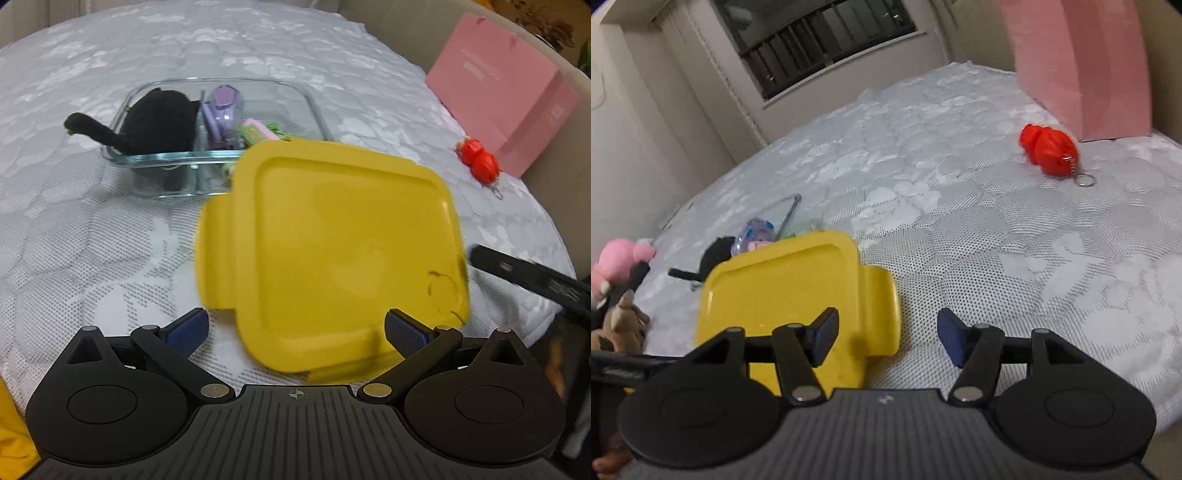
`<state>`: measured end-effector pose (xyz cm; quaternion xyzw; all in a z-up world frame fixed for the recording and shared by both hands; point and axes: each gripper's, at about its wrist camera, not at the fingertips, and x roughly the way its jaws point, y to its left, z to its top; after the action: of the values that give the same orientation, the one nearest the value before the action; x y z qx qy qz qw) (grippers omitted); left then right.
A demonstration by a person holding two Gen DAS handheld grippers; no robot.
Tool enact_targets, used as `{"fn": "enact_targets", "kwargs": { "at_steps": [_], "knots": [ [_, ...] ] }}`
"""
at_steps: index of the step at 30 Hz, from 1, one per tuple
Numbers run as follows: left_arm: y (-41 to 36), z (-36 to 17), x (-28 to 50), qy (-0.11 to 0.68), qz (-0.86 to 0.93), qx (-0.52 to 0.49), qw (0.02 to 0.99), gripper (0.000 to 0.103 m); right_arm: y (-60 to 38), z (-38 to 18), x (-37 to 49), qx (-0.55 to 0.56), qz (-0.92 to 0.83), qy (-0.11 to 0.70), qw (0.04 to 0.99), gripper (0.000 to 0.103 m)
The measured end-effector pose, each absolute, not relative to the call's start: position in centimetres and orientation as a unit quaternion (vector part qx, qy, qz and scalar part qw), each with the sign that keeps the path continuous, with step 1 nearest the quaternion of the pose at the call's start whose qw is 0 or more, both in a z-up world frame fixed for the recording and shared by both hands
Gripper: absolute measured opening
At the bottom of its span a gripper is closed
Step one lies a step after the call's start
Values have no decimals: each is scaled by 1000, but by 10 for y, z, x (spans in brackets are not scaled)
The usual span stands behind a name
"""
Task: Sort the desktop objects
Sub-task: 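Flip the yellow lid over and carry it above the glass container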
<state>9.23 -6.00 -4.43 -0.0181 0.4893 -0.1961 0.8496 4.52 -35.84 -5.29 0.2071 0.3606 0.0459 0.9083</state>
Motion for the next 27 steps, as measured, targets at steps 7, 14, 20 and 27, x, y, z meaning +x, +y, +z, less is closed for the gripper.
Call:
{"fn": "enact_targets", "kwargs": {
  "at_steps": [7, 14, 20, 27],
  "knots": [
    [-73, -46, 91, 459, -190, 15, 868, 103, -372, -87, 69, 276, 88, 361, 887, 83],
    [-72, -43, 104, 435, -156, 36, 886, 101, -376, -88, 71, 338, 115, 351, 865, 46],
    [-33, -20, 120, 421, -167, -55, 890, 83, -376, -56, 61, 330, 139, 328, 874, 39],
    [-21, 28, 131, 363, -166, -73, 914, 83, -361, -1, 86, 291, 160, 294, 896, 40]
  ]
}}
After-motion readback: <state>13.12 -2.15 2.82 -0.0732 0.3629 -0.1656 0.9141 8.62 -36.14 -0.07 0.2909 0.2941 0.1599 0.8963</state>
